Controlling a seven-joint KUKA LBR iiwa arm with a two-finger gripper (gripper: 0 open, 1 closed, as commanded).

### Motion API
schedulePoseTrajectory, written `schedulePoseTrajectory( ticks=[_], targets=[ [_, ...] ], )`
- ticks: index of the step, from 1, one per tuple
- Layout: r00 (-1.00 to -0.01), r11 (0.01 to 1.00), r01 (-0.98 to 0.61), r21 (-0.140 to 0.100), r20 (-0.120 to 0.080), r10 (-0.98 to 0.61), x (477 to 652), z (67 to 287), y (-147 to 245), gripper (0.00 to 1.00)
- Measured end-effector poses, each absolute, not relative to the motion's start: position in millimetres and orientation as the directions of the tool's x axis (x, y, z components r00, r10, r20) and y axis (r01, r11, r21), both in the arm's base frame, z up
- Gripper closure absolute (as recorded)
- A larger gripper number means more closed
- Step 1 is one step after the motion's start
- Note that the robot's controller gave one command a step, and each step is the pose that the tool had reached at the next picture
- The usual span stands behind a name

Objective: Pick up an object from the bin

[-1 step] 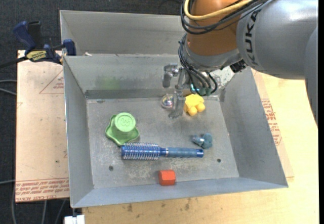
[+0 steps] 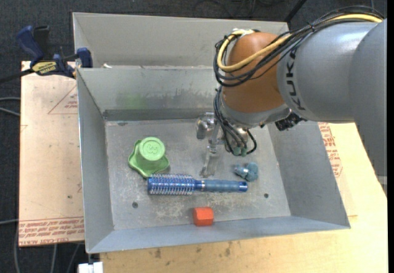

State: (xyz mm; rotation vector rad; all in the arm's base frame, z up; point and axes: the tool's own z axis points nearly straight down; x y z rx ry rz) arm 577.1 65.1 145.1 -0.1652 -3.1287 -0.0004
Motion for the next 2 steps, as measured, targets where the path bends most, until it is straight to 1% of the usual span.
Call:
schedulePoseTrajectory(
  ticks=[1, 2],
  targets=[
    [-1.0, 1.0, 0.03, 0.0, 0.004, 0.03, 549.0, 68.3, 83.6, 0.0],
    [-0.999, 0.999, 0.032, 0.002, -0.003, 0.032, 551.3, 71.7, 83.3, 1.0]
  ],
)
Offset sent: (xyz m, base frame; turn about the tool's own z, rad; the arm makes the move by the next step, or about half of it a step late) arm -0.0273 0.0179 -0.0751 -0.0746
